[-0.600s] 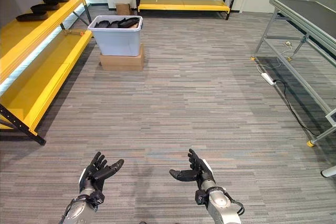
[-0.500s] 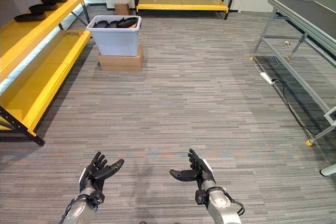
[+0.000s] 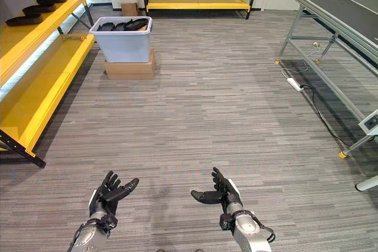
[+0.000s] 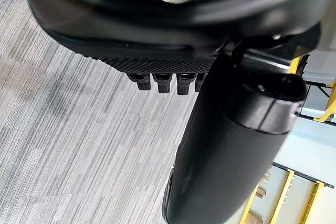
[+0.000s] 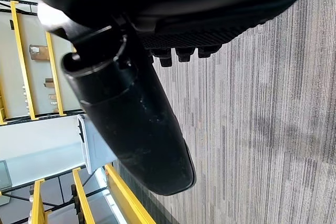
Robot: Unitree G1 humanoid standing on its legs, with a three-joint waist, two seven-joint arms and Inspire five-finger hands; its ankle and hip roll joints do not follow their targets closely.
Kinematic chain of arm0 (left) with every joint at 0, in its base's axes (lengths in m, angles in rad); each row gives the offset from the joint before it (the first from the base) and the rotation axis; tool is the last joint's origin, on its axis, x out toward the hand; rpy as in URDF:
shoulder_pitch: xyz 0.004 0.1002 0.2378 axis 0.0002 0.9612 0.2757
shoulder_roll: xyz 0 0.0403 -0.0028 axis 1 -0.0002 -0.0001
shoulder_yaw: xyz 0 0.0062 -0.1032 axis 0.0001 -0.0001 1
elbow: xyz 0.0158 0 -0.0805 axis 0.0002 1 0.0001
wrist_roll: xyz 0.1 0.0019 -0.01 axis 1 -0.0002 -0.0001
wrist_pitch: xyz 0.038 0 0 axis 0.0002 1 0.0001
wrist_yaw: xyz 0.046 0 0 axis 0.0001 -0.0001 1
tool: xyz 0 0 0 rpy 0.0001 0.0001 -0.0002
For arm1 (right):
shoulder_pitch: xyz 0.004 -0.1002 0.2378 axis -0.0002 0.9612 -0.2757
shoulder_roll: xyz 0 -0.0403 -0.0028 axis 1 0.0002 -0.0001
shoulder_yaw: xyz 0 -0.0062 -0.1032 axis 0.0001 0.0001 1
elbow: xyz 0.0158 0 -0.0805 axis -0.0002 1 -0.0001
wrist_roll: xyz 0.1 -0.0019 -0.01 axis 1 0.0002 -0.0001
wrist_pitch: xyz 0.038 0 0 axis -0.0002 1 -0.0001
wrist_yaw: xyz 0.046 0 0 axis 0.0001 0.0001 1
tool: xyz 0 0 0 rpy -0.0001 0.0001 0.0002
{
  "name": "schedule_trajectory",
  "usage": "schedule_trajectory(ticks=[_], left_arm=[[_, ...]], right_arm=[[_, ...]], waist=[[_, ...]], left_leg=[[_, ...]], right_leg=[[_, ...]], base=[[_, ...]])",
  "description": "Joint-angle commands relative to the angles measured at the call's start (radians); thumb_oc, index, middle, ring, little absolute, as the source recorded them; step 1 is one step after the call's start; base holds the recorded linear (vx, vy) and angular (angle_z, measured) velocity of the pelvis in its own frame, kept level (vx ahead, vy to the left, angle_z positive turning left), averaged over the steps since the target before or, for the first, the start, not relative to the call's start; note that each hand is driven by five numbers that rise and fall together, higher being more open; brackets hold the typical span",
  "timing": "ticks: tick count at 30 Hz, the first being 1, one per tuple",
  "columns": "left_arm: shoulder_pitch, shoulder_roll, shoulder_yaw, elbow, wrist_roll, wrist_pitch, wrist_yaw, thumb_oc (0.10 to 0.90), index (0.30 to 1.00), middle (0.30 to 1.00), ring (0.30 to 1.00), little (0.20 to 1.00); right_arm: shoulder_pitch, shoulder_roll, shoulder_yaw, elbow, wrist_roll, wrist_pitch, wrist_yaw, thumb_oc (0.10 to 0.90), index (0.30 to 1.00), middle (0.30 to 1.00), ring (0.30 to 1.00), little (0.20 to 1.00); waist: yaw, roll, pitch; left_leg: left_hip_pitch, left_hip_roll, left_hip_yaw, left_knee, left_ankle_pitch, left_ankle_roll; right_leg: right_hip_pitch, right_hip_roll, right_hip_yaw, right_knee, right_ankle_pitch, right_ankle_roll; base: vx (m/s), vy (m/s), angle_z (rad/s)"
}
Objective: Move parts from the plastic box to the shelf.
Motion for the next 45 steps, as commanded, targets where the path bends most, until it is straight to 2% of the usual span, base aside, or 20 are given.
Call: schedule_trajectory(ticks=[1, 13, 20, 22, 24, 28, 30, 31, 32, 34, 35, 36, 38, 40, 41, 42, 45], left_arm=[[-0.099, 0.022, 0.013, -0.065, 0.071, -0.109, 0.027, 0.9, 1.0, 1.0, 1.0, 1.0], [-0.104, 0.036, 0.012, -0.068, 0.067, -0.093, -0.014, 0.9, 1.0, 1.0, 1.0, 1.0], [-0.106, 0.032, 0.003, -0.066, -0.007, -0.023, -0.061, 0.9, 1.0, 1.0, 1.0, 1.0], [-0.106, 0.035, 0.012, -0.055, -0.001, -0.024, -0.096, 0.9, 1.0, 1.0, 1.0, 1.0], [-0.108, 0.047, 0.012, -0.055, 0.019, -0.029, -0.132, 0.9, 1.0, 1.0, 1.0, 1.0], [-0.137, 0.066, -0.019, -0.068, 0.02, -0.027, -0.243, 0.9, 1.0, 1.0, 1.0, 1.0], [-0.146, 0.068, -0.031, -0.075, 0.023, -0.025, -0.253, 0.9, 1.0, 1.0, 1.0, 1.0], [-0.149, 0.069, -0.035, -0.079, 0.025, -0.021, -0.256, 0.9, 1.0, 1.0, 1.0, 1.0], [-0.157, 0.067, -0.048, -0.083, 0.03, -0.018, -0.255, 0.9, 1.0, 1.0, 1.0, 1.0], [-0.17, 0.057, -0.066, -0.067, 0.027, -0.019, -0.264, 0.9, 1.0, 1.0, 1.0, 1.0], [-0.175, 0.049, -0.079, -0.065, 0.044, -0.021, -0.261, 0.9, 1.0, 1.0, 1.0, 1.0], [-0.176, 0.047, -0.083, -0.067, 0.044, -0.022, -0.26, 0.9, 1.0, 1.0, 1.0, 1.0], [-0.174, 0.039, -0.09, -0.067, 0.049, -0.028, -0.252, 0.9, 1.0, 1.0, 1.0, 1.0], [-0.169, 0.029, -0.098, -0.065, 0.055, -0.038, -0.255, 0.9, 1.0, 1.0, 1.0, 1.0], [-0.169, 0.028, -0.098, -0.065, 0.055, -0.038, -0.255, 0.9, 1.0, 1.0, 1.0, 1.0], [-0.159, 0.022, -0.116, -0.052, 0.07, -0.055, -0.285, 0.9, 1.0, 1.0, 1.0, 1.0], [-0.163, 0.016, -0.132, -0.05, 0.073, -0.055, -0.3, 0.9, 1.0, 1.0, 1.0, 1.0]], right_arm=[[-0.079, -0.013, -0.018, -0.041, 0.023, -0.095, 0.011, 0.9, 1.0, 1.0, 1.0, 1.0], [-0.073, -0.011, -0.024, -0.048, 0.0, -0.104, 0.018, 0.9, 1.0, 1.0, 1.0, 1.0], [-0.077, -0.008, -0.028, -0.05, -0.011, -0.096, 0.032, 0.9, 1.0, 1.0, 1.0, 1.0], [-0.078, -0.012, -0.029, -0.054, -0.042, -0.092, 0.061, 0.9, 1.0, 1.0, 1.0, 1.0], [-0.077, -0.013, -0.029, -0.059, -0.041, -0.098, 0.043, 0.9, 1.0, 1.0, 1.0, 1.0], [-0.085, -0.019, -0.048, -0.048, 0.002, -0.109, 0.009, 0.9, 1.0, 1.0, 1.0, 1.0], [-0.081, -0.018, -0.051, -0.043, 0.003, -0.119, 0.007, 0.9, 1.0, 1.0, 1.0, 1.0], [-0.079, -0.019, -0.051, -0.042, 0.003, -0.122, 0.005, 0.9, 1.0, 1.0, 1.0, 1.0], [-0.072, -0.017, -0.05, -0.042, -0.003, -0.126, -0.003, 0.9, 1.0, 1.0, 1.0, 1.0], [-0.061, -0.026, -0.05, -0.049, -0.001, -0.127, -0.004, 0.9, 1.0, 1.0, 1.0, 1.0], [-0.047, -0.032, -0.059, -0.066, -0.004, -0.122, 0.008, 0.9, 1.0, 1.0, 1.0, 1.0], [-0.044, -0.034, -0.061, -0.073, -0.006, -0.119, 0.011, 0.9, 1.0, 1.0, 1.0, 1.0], [-0.038, -0.043, -0.071, -0.08, 0.005, -0.113, 0.025, 0.9, 1.0, 1.0, 1.0, 1.0], [-0.028, -0.051, -0.086, -0.081, 0.026, -0.107, 0.029, 0.9, 1.0, 1.0, 1.0, 1.0], [-0.028, -0.052, -0.086, -0.082, 0.026, -0.107, 0.029, 0.9, 1.0, 1.0, 1.0, 1.0], [-0.002, -0.056, -0.115, -0.074, 0.045, -0.121, 0.04, 0.9, 1.0, 1.0, 1.0, 1.0], [0.007, -0.066, -0.123, -0.066, 0.053, -0.128, 0.036, 0.9, 1.0, 1.0, 1.0, 1.0]], waist=[[0.009, 0.018, -0.031], [0.002, 0.023, -0.017], [0.0, 0.026, -0.009], [-0.003, 0.029, -0.003], [-0.002, 0.03, 0.007], [0.003, 0.041, 0.023], [0.002, 0.05, 0.031], [0.001, 0.053, 0.035], [-0.01, 0.062, 0.046], [-0.04, 0.054, 0.049], [-0.063, 0.033, 0.049], [-0.068, 0.026, 0.05], [-0.083, 0.002, 0.055], [-0.094, -0.009, 0.064], [-0.095, -0.007, 0.065], [-0.114, -0.009, 0.079], [-0.124, -0.023, 0.068]], left_leg=[[0.055, 0.073, 0.065, 0.0, -0.079, -0.038], [0.049, 0.061, 0.081, 0.014, -0.089, -0.016], [0.041, 0.052, 0.087, 0.032, -0.1, 0.0], [0.035, 0.037, 0.089, 0.042, -0.108, 0.016], [0.029, 0.022, 0.084, 0.055, -0.118, 0.033], [0.008, -0.001, 0.068, 0.084, -0.135, 0.061], [0.008, -0.008, 0.058, 0.085, -0.141, 0.071], [0.01, -0.011, 0.053, 0.086, -0.143, 0.075], [0.023, -0.017, 0.039, 0.077, -0.146, 0.075], [0.043, -0.034, 0.007, 0.062, -0.15, 0.071], [0.068, -0.058, -0.026, 0.045, -0.157, 0.067], [0.074, -0.064, -0.033, 0.041, -0.159, 0.066], [0.098, -0.088, -0.059, 0.03, -0.167, 0.055], [0.115, -0.105, -0.091, 0.032, -0.168, 0.048], [0.117, -0.103, -0.092, 0.031, -0.169, 0.047], [0.136, -0.11, -0.134, 0.041, -0.179, 0.041], [0.145, -0.127, -0.157, 0.059, -0.201, 0.041]], right_leg=[[-0.026, -0.06, 0.074, 0.108, -0.091, 0.089], [-0.058, -0.072, 0.084, 0.161, -0.097, 0.099], [-0.083, -0.083, 0.087, 0.207, -0.096, 0.107], [-0.11, -0.094, 0.098, 0.266, -0.081, 0.116], [-0.135, -0.105, 0.107, 0.326, -0.066, 0.121], [-0.198, -0.143, 0.127, 0.503, 0.003, 0.105], [-0.241, -0.158, 0.138, 0.611, 0.041, 0.101], [-0.255, -0.161, 0.143, 0.643, 0.051, 0.099], [-0.304, -0.134, 0.17, 0.714, 0.069, 0.097], [-0.36, -0.049, 0.196, 0.658, 0.069, 0.099], [-0.388, 0.004, 0.195, 0.518, 0.074, 0.107], [-0.394, 0.012, 0.19, 0.475, 0.078, 0.111], [-0.41, 0.041, 0.171, 0.294, 0.105, 0.125], [-0.44, 0.059, 0.179, 0.217, 0.151, 0.133], [-0.436, 0.061, 0.176, 0.215, 0.152, 0.133], [-0.487, 0.077, 0.211, 0.191, 0.19, 0.142], [-0.45, 0.077, 0.229, 0.141, 0.197, 0.129]], base=[[0.06, 0.047, -0.01], [0.05, 0.043, -0.02], [0.03, 0.077, 0.02], [0.03, 0.2, 0.02], [0.01, 0.189, -0.01], [0.02, 0.176, 0.16], [0.04, 0.167, 0.34], [0.1, 0.208, 0.33], [0.14, 0.144, 0.27], [0.2, 0.036, 0.3], [0.21, -0.061, 0.51], [0.25, -0.093, 0.53], [0.23, -0.092, 0.47], [0.2, -0.061, 0.15], [0.33, -0.166, 0.27], [0.28, -0.167, 0.41], [0.29, -0.207, 0.73]])
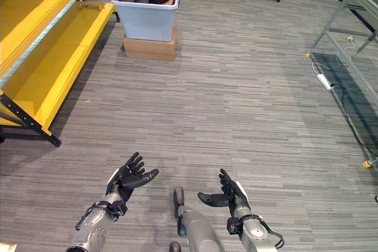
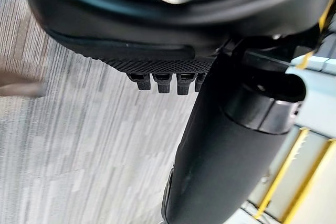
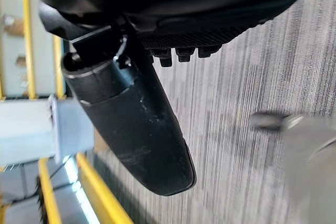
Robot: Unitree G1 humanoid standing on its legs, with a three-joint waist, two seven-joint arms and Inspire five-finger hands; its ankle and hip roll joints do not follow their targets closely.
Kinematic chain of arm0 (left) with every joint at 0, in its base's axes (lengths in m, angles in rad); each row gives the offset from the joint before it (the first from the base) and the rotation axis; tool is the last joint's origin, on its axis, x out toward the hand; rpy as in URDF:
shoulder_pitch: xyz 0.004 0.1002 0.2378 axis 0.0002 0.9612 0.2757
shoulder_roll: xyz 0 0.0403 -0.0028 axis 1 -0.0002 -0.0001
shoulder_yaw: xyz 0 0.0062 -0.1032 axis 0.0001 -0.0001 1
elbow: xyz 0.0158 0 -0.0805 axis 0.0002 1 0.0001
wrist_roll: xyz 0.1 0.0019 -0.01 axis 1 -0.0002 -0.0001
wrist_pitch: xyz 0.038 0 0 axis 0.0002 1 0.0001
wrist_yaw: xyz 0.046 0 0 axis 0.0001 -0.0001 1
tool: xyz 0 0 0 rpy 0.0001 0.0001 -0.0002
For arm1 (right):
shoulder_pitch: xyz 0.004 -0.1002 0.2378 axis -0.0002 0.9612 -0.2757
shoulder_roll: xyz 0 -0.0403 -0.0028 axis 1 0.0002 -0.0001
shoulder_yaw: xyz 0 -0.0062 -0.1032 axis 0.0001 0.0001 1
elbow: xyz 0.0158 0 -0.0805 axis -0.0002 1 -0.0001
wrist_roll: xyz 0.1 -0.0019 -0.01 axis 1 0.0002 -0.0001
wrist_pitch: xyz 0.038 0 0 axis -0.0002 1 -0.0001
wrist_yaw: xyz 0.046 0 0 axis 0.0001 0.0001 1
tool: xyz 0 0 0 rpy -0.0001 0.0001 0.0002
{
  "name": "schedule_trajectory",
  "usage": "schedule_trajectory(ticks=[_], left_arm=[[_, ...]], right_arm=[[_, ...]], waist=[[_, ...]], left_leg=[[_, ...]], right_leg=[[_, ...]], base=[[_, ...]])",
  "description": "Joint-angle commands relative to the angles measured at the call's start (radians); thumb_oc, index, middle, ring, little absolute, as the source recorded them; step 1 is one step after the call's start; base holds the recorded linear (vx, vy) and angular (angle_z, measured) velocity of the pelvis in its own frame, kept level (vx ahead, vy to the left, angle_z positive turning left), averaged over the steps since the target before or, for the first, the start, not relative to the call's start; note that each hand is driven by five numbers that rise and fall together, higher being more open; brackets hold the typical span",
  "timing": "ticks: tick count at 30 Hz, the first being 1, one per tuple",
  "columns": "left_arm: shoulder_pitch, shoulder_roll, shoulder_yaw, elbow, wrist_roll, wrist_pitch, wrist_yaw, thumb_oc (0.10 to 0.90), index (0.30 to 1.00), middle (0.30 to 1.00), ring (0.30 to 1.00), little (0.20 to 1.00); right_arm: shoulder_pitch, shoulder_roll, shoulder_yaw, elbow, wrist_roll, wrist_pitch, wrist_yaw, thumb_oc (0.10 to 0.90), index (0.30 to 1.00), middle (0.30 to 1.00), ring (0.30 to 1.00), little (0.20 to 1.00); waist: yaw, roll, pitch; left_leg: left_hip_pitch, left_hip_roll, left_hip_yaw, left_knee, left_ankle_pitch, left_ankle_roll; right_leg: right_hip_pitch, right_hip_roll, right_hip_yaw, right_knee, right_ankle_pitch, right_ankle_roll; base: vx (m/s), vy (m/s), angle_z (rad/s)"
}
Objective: Move parts from the plastic box to the shelf.
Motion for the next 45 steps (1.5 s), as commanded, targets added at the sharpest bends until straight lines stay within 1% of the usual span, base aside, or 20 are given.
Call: schedule_trajectory(ticks=[1, 4, 10, 14, 19, 26, 29, 30, 31, 32, 33, 35, 36, 37, 38, 39, 40, 41, 42, 45], left_arm=[[-0.016, 0.023, -0.019, -0.118, 0.035, -0.097, -0.06, 0.9, 1.0, 1.0, 1.0, 1.0], [-0.02, 0.017, -0.036, -0.115, 0.039, -0.094, -0.068, 0.9, 1.0, 1.0, 1.0, 1.0], [-0.012, 0.02, -0.048, -0.135, 0.041, -0.106, -0.085, 0.9, 1.0, 1.0, 1.0, 1.0], [-0.004, 0.029, -0.052, -0.163, 0.028, -0.091, -0.094, 0.9, 1.0, 1.0, 1.0, 1.0], [0.013, 0.04, -0.055, -0.197, 0.019, -0.082, -0.101, 0.9, 1.0, 1.0, 1.0, 1.0], [0.01, 0.041, -0.05, -0.199, -0.029, -0.082, -0.106, 0.9, 1.0, 1.0, 1.0, 1.0], [0.007, 0.038, -0.045, -0.176, -0.074, -0.086, -0.181, 0.9, 1.0, 1.0, 1.0, 1.0], [0.005, 0.042, -0.04, -0.171, -0.084, -0.092, -0.207, 0.9, 1.0, 1.0, 1.0, 1.0], [0.005, 0.045, -0.035, -0.17, -0.082, -0.098, -0.211, 0.9, 1.0, 1.0, 1.0, 1.0], [0.001, 0.047, -0.028, -0.168, -0.075, -0.098, -0.201, 0.9, 1.0, 1.0, 1.0, 1.0], [-0.002, 0.047, -0.019, -0.165, -0.073, -0.094, -0.192, 0.9, 1.0, 1.0, 1.0, 1.0], [-0.008, 0.054, -0.005, -0.165, -0.079, -0.1, -0.176, 0.9, 1.0, 1.0, 1.0, 1.0], [-0.008, 0.055, -0.004, -0.166, -0.08, -0.1, -0.175, 0.9, 1.0, 1.0, 1.0, 1.0], [-0.015, 0.062, 0.004, -0.176, -0.092, -0.103, -0.167, 0.9, 1.0, 1.0, 1.0, 1.0], [-0.027, 0.072, 0.009, -0.191, -0.096, -0.112, -0.163, 0.9, 1.0, 1.0, 1.0, 1.0], [-0.034, 0.073, 0.009, -0.193, -0.096, -0.118, -0.16, 0.9, 1.0, 1.0, 1.0, 1.0], [-0.044, 0.069, 0.005, -0.193, -0.105, -0.118, -0.161, 0.9, 1.0, 1.0, 1.0, 1.0], [-0.043, 0.061, 0.006, -0.196, -0.206, -0.064, -0.247, 0.9, 1.0, 1.0, 1.0, 1.0], [-0.035, 0.064, 0.023, -0.191, -0.205, -0.064, -0.284, 0.9, 1.0, 1.0, 1.0, 1.0], [-0.015, 0.065, 0.045, -0.182, -0.202, -0.065, -0.283, 0.9, 1.0, 1.0, 1.0, 1.0]], right_arm=[[-0.079, -0.035, -0.014, -0.057, 0.056, -0.112, 0.014, 0.9, 1.0, 1.0, 1.0, 1.0], [-0.085, -0.034, -0.008, -0.045, 0.068, -0.117, -0.005, 0.9, 1.0, 1.0, 1.0, 1.0], [-0.092, -0.04, 0.003, -0.047, 0.077, -0.107, -0.035, 0.9, 1.0, 1.0, 1.0, 1.0], [-0.09, -0.045, 0.002, -0.039, 0.076, -0.103, -0.057, 0.9, 1.0, 1.0, 1.0, 1.0], [-0.085, -0.037, 0.013, -0.032, 0.083, -0.094, -0.06, 0.9, 1.0, 1.0, 1.0, 1.0], [-0.083, -0.032, 0.022, -0.005, 0.087, -0.112, -0.063, 0.9, 1.0, 1.0, 1.0, 1.0], [-0.083, -0.04, 0.025, 0.025, 0.097, -0.136, -0.056, 0.9, 1.0, 1.0, 1.0, 1.0], [-0.082, -0.045, 0.028, 0.033, 0.103, -0.147, -0.055, 0.9, 1.0, 1.0, 1.0, 1.0], [-0.08, -0.048, 0.027, 0.038, 0.105, -0.149, -0.056, 0.9, 1.0, 1.0, 1.0, 1.0], [-0.08, -0.051, 0.029, 0.048, 0.112, -0.154, -0.061, 0.9, 1.0, 1.0, 1.0, 1.0], [-0.079, -0.05, 0.029, 0.057, 0.117, -0.16, -0.063, 0.9, 1.0, 1.0, 1.0, 1.0], [-0.076, -0.048, 0.024, 0.069, 0.107, -0.167, -0.049, 0.9, 1.0, 1.0, 1.0, 1.0], [-0.076, -0.048, 0.023, 0.069, 0.105, -0.167, -0.047, 0.9, 1.0, 1.0, 1.0, 1.0], [-0.08, -0.046, 0.017, 0.066, 0.085, -0.162, -0.037, 0.9, 1.0, 1.0, 1.0, 1.0], [-0.09, -0.041, 0.02, 0.06, 0.068, -0.152, -0.04, 0.9, 1.0, 1.0, 1.0, 1.0], [-0.092, -0.039, 0.024, 0.06, 0.063, -0.152, -0.043, 0.9, 1.0, 1.0, 1.0, 1.0], [-0.096, -0.032, 0.035, 0.058, 0.056, -0.15, -0.051, 0.9, 1.0, 1.0, 1.0, 1.0], [-0.1, -0.028, 0.053, 0.053, 0.062, -0.134, -0.045, 0.9, 1.0, 1.0, 1.0, 1.0], [-0.099, -0.033, 0.065, 0.045, 0.054, -0.112, -0.034, 0.9, 1.0, 1.0, 1.0, 1.0], [-0.104, -0.04, 0.079, 0.037, 0.052, -0.078, -0.019, 0.9, 1.0, 1.0, 1.0, 1.0]], waist=[[0.018, -0.045, -0.065], [0.015, -0.038, -0.074], [0.002, 0.001, -0.083], [-0.008, 0.027, -0.088], [-0.016, 0.049, -0.106], [-0.009, 0.061, -0.115], [-0.013, 0.065, -0.123], [-0.013, 0.054, -0.124], [-0.011, 0.05, -0.124], [-0.006, 0.031, -0.12], [-0.002, 0.028, -0.113], [-0.002, 0.022, -0.107], [-0.003, 0.022, -0.106], [-0.01, 0.019, -0.1], [-0.013, 0.007, -0.093], [-0.009, 0.003, -0.09], [0.003, 0.0, -0.089], [0.028, 0.003, -0.087], [0.043, 0.005, -0.087], [0.06, 0.014, -0.078]], left_leg=[[-0.022, 0.029, 0.082, -0.003, -0.056, -0.076], [-0.016, 0.032, 0.095, 0.021, -0.07, -0.078], [-0.014, 0.048, 0.121, 0.07, -0.077, -0.093], [-0.035, 0.075, 0.15, 0.117, -0.038, -0.119], [-0.074, 0.121, 0.212, 0.189, 0.053, -0.165], [-0.111, 0.13, 0.233, 0.275, 0.099, -0.186], [-0.142, 0.143, 0.259, 0.413, 0.191, -0.224], [-0.186, 0.151, 0.285, 0.545, 0.236, -0.245], [-0.209, 0.157, 0.296, 0.594, 0.248, -0.253], [-0.266, 0.186, 0.338, 0.719, 0.244, -0.253], [-0.294, 0.215, 0.359, 0.752, 0.223, -0.246], [-0.299, 0.251, 0.389, 0.692, 0.185, -0.225], [-0.297, 0.254, 0.392, 0.678, 0.18, -0.222], [-0.284, 0.266, 0.413, 0.56, 0.127, -0.189], [-0.302, 0.258, 0.42, 0.381, 0.057, -0.142], [-0.32, 0.252, 0.407, 0.311, 0.052, -0.135], [-0.349, 0.249, 0.377, 0.23, 0.064, -0.139], [-0.38, 0.286, 0.319, 0.087, 0.162, -0.172], [-0.404, 0.354, 0.288, 0.017, 0.244, -0.204], [-0.406, 0.416, 0.244, -0.042, 0.265, -0.227]], right_leg=[[0.101, -0.05, 0.043, -0.031, 0.147, 0.088], [0.112, -0.047, 0.036, 0.006, 0.106, 0.068], [0.132, -0.024, 0.04, 0.074, 0.003, 0.019], [0.138, -0.017, 0.046, 0.107, -0.045, -0.007], [0.179, -0.013, 0.011, 0.059, -0.072, -0.036], [0.201, -0.01, -0.014, 0.079, -0.114, -0.063], [0.232, -0.004, -0.022, 0.07, -0.138, -0.093], [0.258, -0.01, -0.019, 0.056, -0.146, -0.109], [0.27, -0.011, -0.021, 0.049, -0.149, -0.115], [0.296, -0.027, -0.028, 0.041, -0.156, -0.125], [0.315, -0.027, -0.032, 0.039, -0.162, -0.127], [0.337, -0.031, -0.032, 0.035, -0.167, -0.12], [0.339, -0.031, -0.031, 0.035, -0.167, -0.119], [0.345, -0.039, -0.021, 0.035, -0.162, -0.104], [0.364, -0.051, 0.015, 0.025, -0.15, -0.079], [0.378, -0.053, 0.033, 0.017, -0.147, -0.07], [0.406, -0.055, 0.058, 0.006, -0.149, -0.058], [0.472, -0.049, 0.098, -0.015, -0.171, -0.041], [0.516, -0.055, 0.108, -0.023, -0.19, -0.034], [0.543, -0.067, 0.116, 0.007, -0.227, -0.025]], base=[[0.24, -0.215, 0.63], [0.21, -0.2, 0.49], [0.21, -0.209, 0.15], [0.19, -0.209, 0.18], [0.2, -0.329, -0.08], [0.07, -0.168, -0.1], [0.07, -0.189, -0.13], [0.08, -0.215, -0.25], [0.1, -0.263, -0.17], [0.11, -0.2, -0.07], [0.12, -0.173, -0.05], [0.11, -0.042, -0.11], [0.12, 0.058, -0.19], [0.15, 0.164, -0.31], [0.17, 0.2, -0.22], [0.18, 0.181, -0.29], [0.31, 0.113, -0.19], [0.5, 0.088, -0.31], [0.56, 0.073, -0.31], [0.35, 0.062, -1.15]])
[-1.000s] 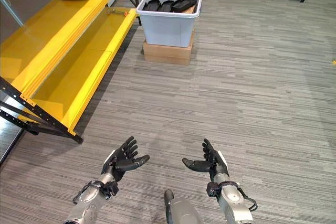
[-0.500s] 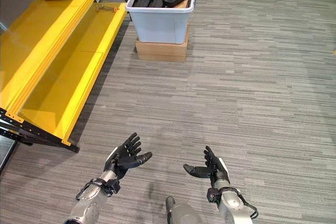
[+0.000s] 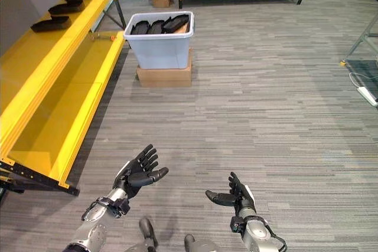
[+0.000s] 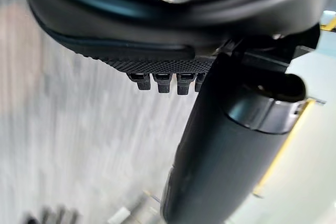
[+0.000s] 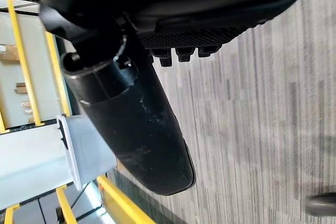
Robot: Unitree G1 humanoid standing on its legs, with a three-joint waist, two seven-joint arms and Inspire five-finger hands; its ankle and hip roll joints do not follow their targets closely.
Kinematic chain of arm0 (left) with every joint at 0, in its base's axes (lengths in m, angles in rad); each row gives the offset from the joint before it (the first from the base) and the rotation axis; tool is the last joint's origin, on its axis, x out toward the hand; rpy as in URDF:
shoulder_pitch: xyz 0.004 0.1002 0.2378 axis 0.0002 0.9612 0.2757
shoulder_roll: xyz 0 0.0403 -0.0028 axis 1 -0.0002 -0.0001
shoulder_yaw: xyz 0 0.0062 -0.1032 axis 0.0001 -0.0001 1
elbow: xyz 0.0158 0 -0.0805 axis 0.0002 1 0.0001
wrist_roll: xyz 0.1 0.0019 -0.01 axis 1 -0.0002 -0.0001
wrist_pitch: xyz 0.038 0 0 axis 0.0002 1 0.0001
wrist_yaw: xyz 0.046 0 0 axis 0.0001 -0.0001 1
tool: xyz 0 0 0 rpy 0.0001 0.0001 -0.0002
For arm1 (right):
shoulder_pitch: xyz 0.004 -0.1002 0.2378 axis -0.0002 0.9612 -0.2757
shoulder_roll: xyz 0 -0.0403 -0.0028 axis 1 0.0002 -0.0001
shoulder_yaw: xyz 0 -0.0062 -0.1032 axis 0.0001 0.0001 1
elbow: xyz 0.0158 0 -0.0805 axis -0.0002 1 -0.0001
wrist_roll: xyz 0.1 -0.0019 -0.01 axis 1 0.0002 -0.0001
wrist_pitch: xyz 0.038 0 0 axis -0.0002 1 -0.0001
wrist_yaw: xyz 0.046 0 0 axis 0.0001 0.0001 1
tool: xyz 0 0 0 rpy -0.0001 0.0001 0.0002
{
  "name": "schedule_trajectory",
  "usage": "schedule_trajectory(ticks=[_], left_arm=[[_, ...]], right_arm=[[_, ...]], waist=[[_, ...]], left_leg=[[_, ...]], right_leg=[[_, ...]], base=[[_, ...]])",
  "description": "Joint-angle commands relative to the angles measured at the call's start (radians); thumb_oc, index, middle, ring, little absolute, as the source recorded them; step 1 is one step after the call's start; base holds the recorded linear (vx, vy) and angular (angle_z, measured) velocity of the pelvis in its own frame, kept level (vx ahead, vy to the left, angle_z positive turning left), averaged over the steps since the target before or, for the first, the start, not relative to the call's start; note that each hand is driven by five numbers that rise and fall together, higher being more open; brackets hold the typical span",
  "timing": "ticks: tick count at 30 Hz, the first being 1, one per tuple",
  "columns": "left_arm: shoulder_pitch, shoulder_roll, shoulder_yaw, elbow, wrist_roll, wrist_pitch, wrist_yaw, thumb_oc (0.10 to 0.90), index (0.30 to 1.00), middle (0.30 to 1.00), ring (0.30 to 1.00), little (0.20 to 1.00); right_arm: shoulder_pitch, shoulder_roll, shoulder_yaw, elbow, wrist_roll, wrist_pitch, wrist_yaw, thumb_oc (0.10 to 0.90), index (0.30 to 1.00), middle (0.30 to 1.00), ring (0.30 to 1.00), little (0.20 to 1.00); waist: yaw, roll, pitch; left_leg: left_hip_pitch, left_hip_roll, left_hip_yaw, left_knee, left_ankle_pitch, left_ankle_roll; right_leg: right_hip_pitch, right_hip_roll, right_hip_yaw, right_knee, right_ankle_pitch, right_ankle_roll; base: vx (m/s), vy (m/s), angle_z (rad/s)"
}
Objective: Move parts from the plastic box to the shelf.
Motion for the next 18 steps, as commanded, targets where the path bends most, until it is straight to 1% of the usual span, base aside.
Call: schedule_trajectory(ticks=[1, 3, 5, 6, 8, 11, 12, 13, 14, 15, 16, 17, 18], left_arm=[[-0.027, 0.013, 0.062, -0.088, -0.04, -0.061, -0.062, 0.9, 1.0, 1.0, 1.0, 1.0], [-0.026, 0.008, 0.073, -0.072, -0.039, -0.069, -0.063, 0.9, 1.0, 1.0, 1.0, 1.0], [-0.03, 0.007, 0.082, -0.063, -0.028, -0.078, -0.061, 0.9, 1.0, 1.0, 1.0, 1.0], [-0.028, 0.005, 0.088, -0.064, -0.024, -0.079, -0.061, 0.9, 1.0, 1.0, 1.0, 1.0], [-0.024, 0.006, 0.093, -0.065, -0.02, -0.078, -0.064, 0.9, 1.0, 1.0, 1.0, 1.0], [-0.02, 0.012, 0.092, -0.055, -0.022, -0.081, -0.08, 0.9, 1.0, 1.0, 1.0, 1.0], [-0.01, 0.026, 0.082, -0.052, 0.001, -0.095, -0.121, 0.9, 1.0, 1.0, 1.0, 1.0], [-0.004, 0.033, 0.071, -0.058, 0.003, -0.107, -0.123, 0.9, 1.0, 1.0, 1.0, 1.0], [0.007, 0.045, 0.058, -0.056, 0.011, -0.14, -0.115, 0.9, 1.0, 1.0, 1.0, 1.0], [0.01, 0.053, 0.051, -0.062, 0.029, -0.153, -0.113, 0.9, 1.0, 1.0, 1.0, 1.0], [0.011, 0.059, 0.046, -0.069, 0.041, -0.161, -0.104, 0.9, 1.0, 1.0, 1.0, 1.0], [0.008, 0.07, 0.035, -0.074, 0.064, -0.167, -0.088, 0.9, 1.0, 1.0, 1.0, 1.0], [0.008, 0.071, 0.034, -0.075, 0.066, -0.167, -0.088, 0.9, 1.0, 1.0, 1.0, 1.0]], right_arm=[[-0.006, -0.045, 0.016, -0.111, -0.028, -0.023, 0.024, 0.9, 1.0, 1.0, 1.0, 1.0], [0.001, -0.043, 0.019, -0.118, -0.042, -0.015, 0.036, 0.9, 1.0, 1.0, 1.0, 1.0], [-0.002, -0.04, 0.017, -0.116, -0.061, -0.01, 0.061, 0.9, 1.0, 1.0, 1.0, 1.0], [-0.005, -0.037, 0.016, -0.112, -0.07, -0.01, 0.079, 0.9, 1.0, 1.0, 1.0, 1.0], [-0.005, -0.037, 0.014, -0.111, -0.077, -0.013, 0.087, 0.9, 1.0, 1.0, 1.0, 1.0], [-0.004, -0.036, 0.016, -0.112, -0.076, -0.018, 0.088, 0.9, 1.0, 1.0, 1.0, 1.0], [-0.005, -0.029, 0.018, -0.12, -0.067, -0.023, 0.078, 0.9, 1.0, 1.0, 1.0, 1.0], [-0.006, -0.025, 0.02, -0.131, -0.071, -0.017, 0.072, 0.9, 1.0, 1.0, 1.0, 1.0], [-0.004, -0.011, 0.024, -0.142, -0.082, -0.013, 0.073, 0.9, 1.0, 1.0, 1.0, 1.0], [0.0, -0.001, 0.032, -0.153, -0.103, -0.011, 0.074, 0.9, 1.0, 1.0, 1.0, 1.0], [0.001, 0.005, 0.034, -0.161, -0.112, -0.006, 0.071, 0.9, 1.0, 1.0, 1.0, 1.0], [-0.001, 0.015, 0.039, -0.163, -0.117, -0.013, 0.059, 0.9, 1.0, 1.0, 1.0, 1.0], [-0.002, 0.016, 0.04, -0.164, -0.117, -0.014, 0.056, 0.9, 1.0, 1.0, 1.0, 1.0]], waist=[[-0.016, 0.0, -0.036], [-0.022, 0.008, -0.034], [-0.02, 0.012, -0.029], [-0.012, 0.02, -0.025], [-0.009, 0.024, -0.022], [-0.008, 0.029, -0.023], [-0.008, 0.033, -0.033], [-0.011, 0.04, -0.035], [-0.018, 0.042, -0.045], [-0.022, 0.041, -0.056], [-0.023, 0.042, -0.059], [-0.024, 0.044, -0.065], [-0.023, 0.048, -0.067]], left_leg=[[0.062, 0.02, 0.087, 0.025, 0.061, 0.052], [0.069, 0.026, 0.099, 0.027, 0.06, 0.049], [0.085, 0.015, 0.079, 0.039, 0.051, 0.046], [0.078, 0.011, 0.06, 0.067, 0.041, 0.042], [0.076, -0.002, 0.052, 0.094, 0.03, 0.044], [0.073, -0.041, 0.044, 0.133, 0.005, 0.054], [0.072, -0.083, 0.053, 0.155, -0.025, 0.073], [0.085, -0.097, 0.059, 0.151, -0.037, 0.083], [0.102, -0.132, 0.082, 0.157, -0.069, 0.115], [0.117, -0.156, 0.096, 0.153, -0.089, 0.14], [0.129, -0.169, 0.1, 0.145, -0.098, 0.153], [0.15, -0.19, 0.107, 0.128, -0.112, 0.172], [0.149, -0.189, 0.109, 0.127, -0.112, 0.174]], right_leg=[[0.006, -0.085, -0.105, 0.149, -0.143, 0.125], [0.011, -0.091, -0.112, 0.17, -0.164, 0.127], [0.015, -0.102, -0.107, 0.198, -0.185, 0.13], [0.004, -0.103, -0.105, 0.225, -0.196, 0.125], [-0.004, -0.107, -0.106, 0.245, -0.207, 0.122], [-0.022, -0.118, -0.104, 0.263, -0.21, 0.122], [-0.039, -0.143, -0.102, 0.27, -0.199, 0.141], [-0.054, -0.158, -0.098, 0.288, -0.197, 0.15], [-0.064, -0.191, -0.091, 0.311, -0.159, 0.175], [-0.082, -0.213, -0.081, 0.337, -0.099, 0.199], [-0.095, -0.223, -0.078, 0.359, -0.068, 0.206], [-0.12, -0.238, -0.072, 0.424, -0.016, 0.211], [-0.125, -0.235, -0.07, 0.428, -0.009, 0.21]], base=[[0.27, 0.088, -1.03], [0.26, 0.121, -0.44], [0.34, 0.161, -0.38], [0.39, 0.185, -0.67], [0.31, 0.166, -0.89], [0.31, 0.204, -0.51], [0.48, 0.348, 0.02], [0.69, 0.509, -0.08], [0.57, 0.419, -0.18], [0.53, 0.375, -0.09], [0.43, 0.323, -0.43], [0.28, 0.23, -0.54], [0.3, 0.307, -0.7]])
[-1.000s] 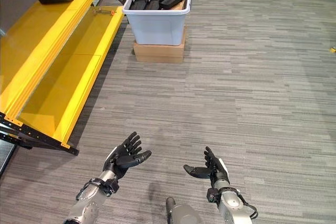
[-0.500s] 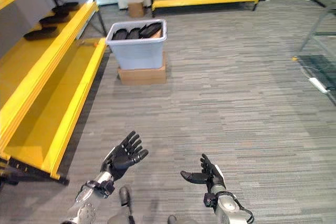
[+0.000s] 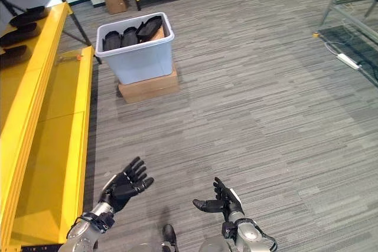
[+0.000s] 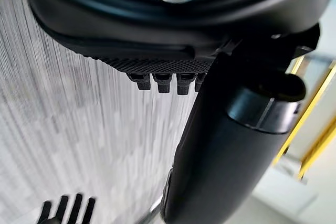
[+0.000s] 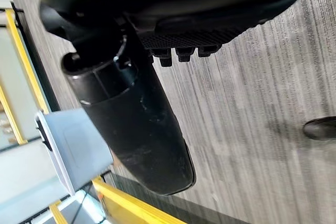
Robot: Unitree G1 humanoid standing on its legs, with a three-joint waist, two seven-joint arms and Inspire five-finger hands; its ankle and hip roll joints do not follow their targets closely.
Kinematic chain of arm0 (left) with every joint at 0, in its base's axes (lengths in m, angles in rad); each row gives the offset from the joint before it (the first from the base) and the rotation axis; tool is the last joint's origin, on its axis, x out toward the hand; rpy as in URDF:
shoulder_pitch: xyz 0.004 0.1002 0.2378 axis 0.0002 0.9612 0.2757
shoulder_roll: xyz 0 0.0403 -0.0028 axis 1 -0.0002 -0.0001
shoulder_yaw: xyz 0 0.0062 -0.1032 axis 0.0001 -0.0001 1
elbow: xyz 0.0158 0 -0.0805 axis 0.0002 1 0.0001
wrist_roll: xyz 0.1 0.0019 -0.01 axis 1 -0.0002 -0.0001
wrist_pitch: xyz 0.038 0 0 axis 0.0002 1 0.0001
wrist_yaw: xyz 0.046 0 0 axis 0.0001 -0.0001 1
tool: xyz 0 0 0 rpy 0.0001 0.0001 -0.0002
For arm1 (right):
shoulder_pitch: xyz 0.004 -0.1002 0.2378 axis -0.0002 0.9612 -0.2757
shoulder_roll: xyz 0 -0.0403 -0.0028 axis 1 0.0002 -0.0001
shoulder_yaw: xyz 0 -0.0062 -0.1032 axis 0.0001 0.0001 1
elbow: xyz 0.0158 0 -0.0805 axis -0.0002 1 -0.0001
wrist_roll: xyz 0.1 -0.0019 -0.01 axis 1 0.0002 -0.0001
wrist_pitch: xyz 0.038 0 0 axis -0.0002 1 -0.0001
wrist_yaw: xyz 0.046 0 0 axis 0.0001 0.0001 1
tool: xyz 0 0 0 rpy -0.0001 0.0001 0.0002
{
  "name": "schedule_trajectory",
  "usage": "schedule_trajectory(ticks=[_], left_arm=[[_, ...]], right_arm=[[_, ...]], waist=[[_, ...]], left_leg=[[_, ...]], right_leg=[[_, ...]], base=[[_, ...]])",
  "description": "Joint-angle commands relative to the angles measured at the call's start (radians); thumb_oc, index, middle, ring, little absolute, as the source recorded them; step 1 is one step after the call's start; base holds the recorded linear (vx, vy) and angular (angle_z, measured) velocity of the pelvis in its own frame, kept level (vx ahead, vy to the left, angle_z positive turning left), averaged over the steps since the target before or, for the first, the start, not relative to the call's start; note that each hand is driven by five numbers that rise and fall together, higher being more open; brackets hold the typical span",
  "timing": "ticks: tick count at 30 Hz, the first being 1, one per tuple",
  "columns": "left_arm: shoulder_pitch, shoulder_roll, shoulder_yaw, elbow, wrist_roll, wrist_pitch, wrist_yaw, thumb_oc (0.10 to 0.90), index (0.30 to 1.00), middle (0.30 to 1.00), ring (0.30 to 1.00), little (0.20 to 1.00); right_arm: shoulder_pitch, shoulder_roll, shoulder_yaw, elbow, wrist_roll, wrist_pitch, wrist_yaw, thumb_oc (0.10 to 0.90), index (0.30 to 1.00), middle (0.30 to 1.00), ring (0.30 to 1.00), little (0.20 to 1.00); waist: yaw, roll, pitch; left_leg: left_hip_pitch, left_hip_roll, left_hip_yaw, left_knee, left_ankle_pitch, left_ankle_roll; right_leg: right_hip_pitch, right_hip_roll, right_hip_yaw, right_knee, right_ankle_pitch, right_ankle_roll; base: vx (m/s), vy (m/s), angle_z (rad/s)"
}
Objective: Move parts from the plastic box to the shelf.
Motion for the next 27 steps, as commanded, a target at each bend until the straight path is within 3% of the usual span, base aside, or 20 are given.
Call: schedule_trajectory(ticks=[1, 5, 8, 9, 11, 13, 15, 16, 17, 19, 21, 27], left_arm=[[-0.052, -0.007, 0.013, -0.113, 0.017, -0.133, -0.027, 0.9, 1.0, 1.0, 1.0, 1.0], [-0.071, -0.008, 0.003, -0.115, 0.023, -0.118, -0.026, 0.9, 1.0, 1.0, 1.0, 1.0], [-0.081, -0.014, 0.006, -0.128, 0.037, -0.096, -0.037, 0.9, 1.0, 1.0, 1.0, 1.0], [-0.077, -0.012, 0.006, -0.133, 0.04, -0.097, -0.039, 0.9, 1.0, 1.0, 1.0, 1.0], [-0.069, -0.009, 0.009, -0.134, 0.025, -0.113, -0.043, 0.9, 1.0, 1.0, 1.0, 1.0], [-0.064, -0.004, 0.017, -0.143, 0.022, -0.107, -0.04, 0.9, 1.0, 1.0, 1.0, 1.0], [-0.063, -0.006, 0.025, -0.16, 0.039, -0.084, -0.026, 0.9, 1.0, 1.0, 1.0, 1.0], [-0.064, -0.012, 0.026, -0.166, 0.055, -0.077, -0.021, 0.9, 1.0, 1.0, 1.0, 1.0], [-0.069, -0.032, 0.0, -0.146, 0.06, -0.096, -0.026, 0.9, 1.0, 1.0, 1.0, 1.0], [-0.075, -0.041, -0.029, -0.122, 0.054, -0.1, -0.087, 0.9, 1.0, 1.0, 1.0, 1.0], [-0.083, -0.048, -0.045, -0.121, 0.072, -0.096, -0.096, 0.9, 1.0, 1.0, 1.0, 1.0], [-0.06, -0.039, -0.04, -0.118, 0.042, -0.092, -0.137, 0.9, 1.0, 1.0, 1.0, 1.0]], right_arm=[[-0.046, -0.028, 0.012, -0.086, -0.023, -0.076, -0.022, 0.9, 1.0, 1.0, 1.0, 1.0], [-0.047, -0.028, 0.008, -0.094, -0.01, -0.078, -0.046, 0.9, 1.0, 1.0, 1.0, 1.0], [-0.055, -0.045, 0.007, -0.089, 0.017, -0.071, -0.041, 0.9, 1.0, 1.0, 1.0, 1.0], [-0.063, -0.048, 0.007, -0.083, 0.025, -0.068, -0.032, 0.9, 1.0, 1.0, 1.0, 1.0], [-0.079, -0.05, 0.015, -0.088, 0.023, -0.067, -0.018, 0.9, 1.0, 1.0, 1.0, 1.0], [-0.079, -0.05, 0.017, -0.113, 0.014, -0.052, -0.017, 0.9, 1.0, 1.0, 1.0, 1.0], [-0.071, -0.05, 0.016, -0.149, 0.003, -0.029, -0.01, 0.9, 1.0, 1.0, 1.0, 1.0], [-0.067, -0.051, 0.016, -0.166, -0.001, -0.017, -0.005, 0.9, 1.0, 1.0, 1.0, 1.0], [-0.051, -0.055, 0.006, -0.163, -0.005, -0.018, 0.014, 0.9, 1.0, 1.0, 1.0, 1.0], [-0.047, -0.055, -0.003, -0.12, 0.007, -0.042, 0.011, 0.9, 1.0, 1.0, 1.0, 1.0], [-0.049, -0.055, -0.008, -0.103, 0.022, -0.051, 0.003, 0.9, 1.0, 1.0, 1.0, 1.0], [-0.066, -0.053, 0.012, -0.057, 0.031, -0.081, -0.002, 0.9, 1.0, 1.0, 1.0, 1.0]], waist=[[-0.005, 0.042, -0.102], [0.004, 0.046, -0.103], [0.029, 0.054, -0.072], [0.032, 0.055, -0.062], [0.026, 0.061, -0.042], [0.01, 0.041, -0.033], [-0.003, 0.018, -0.036], [-0.011, 0.004, -0.04], [-0.042, -0.006, -0.032], [-0.051, -0.017, -0.024], [-0.053, -0.022, -0.031], [-0.037, -0.023, -0.049]], left_leg=[[-0.054, 0.034, -0.036, -0.006, -0.063, -0.01], [-0.046, 0.016, -0.017, -0.004, -0.081, 0.021], [-0.003, -0.01, -0.01, 0.005, -0.117, 0.036], [0.015, -0.008, -0.006, 0.001, -0.117, 0.033], [0.041, 0.01, 0.003, -0.017, -0.094, 0.02], [0.076, 0.001, -0.005, -0.041, -0.091, 0.007], [0.097, -0.017, -0.014, -0.058, -0.099, 0.003], [0.116, -0.033, -0.022, -0.073, -0.106, 0.0], [0.181, -0.068, -0.085, -0.107, -0.131, -0.001], [0.217, -0.082, -0.136, -0.111, -0.15, 0.001], [0.222, -0.084, -0.165, -0.107, -0.15, 0.002], [0.224, -0.039, -0.112, -0.049, -0.179, -0.006]], right_leg=[[-0.026, 0.055, -0.006, 0.082, 0.102, -0.036], [-0.085, 0.078, -0.01, 0.296, 0.186, -0.036], [-0.161, -0.012, -0.077, 0.52, 0.212, -0.045], [-0.165, -0.005, -0.087, 0.515, 0.187, -0.049], [-0.207, 0.058, -0.112, 0.392, 0.16, -0.068], [-0.204, 0.108, -0.133, 0.148, 0.114, -0.064], [-0.196, 0.137, -0.15, -0.087, 0.117, -0.057], [-0.204, 0.156, -0.16, -0.22, 0.149, -0.052], [-0.279, 0.174, -0.139, -0.33, 0.262, -0.026], [-0.298, 0.177, -0.128, -0.344, 0.311, -0.015], [-0.268, 0.183, -0.105, -0.363, 0.305, -0.023], [-0.196, 0.176, -0.147, -0.311, 0.204, -0.064]], base=[[0.15, 0.198, -0.35], [0.1, 0.195, -0.11], [0.12, 0.237, -0.14], [0.09, 0.09, -0.26], [0.07, -0.051, -0.51], [0.14, -0.105, -0.6], [0.19, -0.104, -0.38], [0.44, -0.164, -0.15], [0.54, -0.197, 0.55], [0.53, -0.25, 1.11], [0.33, -0.255, 0.9], [0.4, -0.358, 0.68]])
